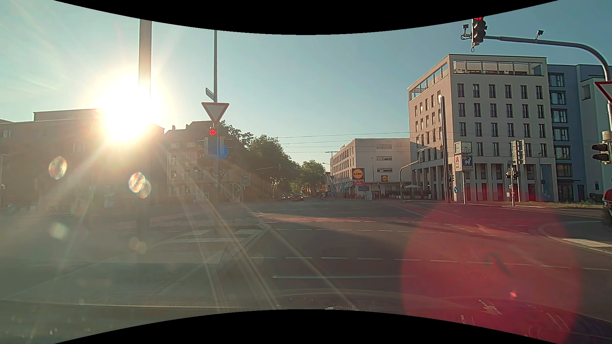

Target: Follow the waypoints while adhering to traffic rules and regulations

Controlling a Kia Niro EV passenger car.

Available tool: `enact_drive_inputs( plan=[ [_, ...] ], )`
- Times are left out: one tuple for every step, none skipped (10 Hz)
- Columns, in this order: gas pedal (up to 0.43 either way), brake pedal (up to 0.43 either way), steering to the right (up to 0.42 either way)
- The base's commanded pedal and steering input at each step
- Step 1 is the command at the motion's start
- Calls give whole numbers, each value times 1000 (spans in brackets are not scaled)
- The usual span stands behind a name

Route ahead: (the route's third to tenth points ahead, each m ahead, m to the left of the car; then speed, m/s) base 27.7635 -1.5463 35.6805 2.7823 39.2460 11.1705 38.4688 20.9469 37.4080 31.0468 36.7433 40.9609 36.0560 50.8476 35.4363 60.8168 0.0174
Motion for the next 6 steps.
enact_drive_inputs(
  plan=[
    [0,220,0],
    [0,220,0],
    [0,220,0],
    [0,220,0],
    [0,220,0],
    [0,220,0]
  ],
)
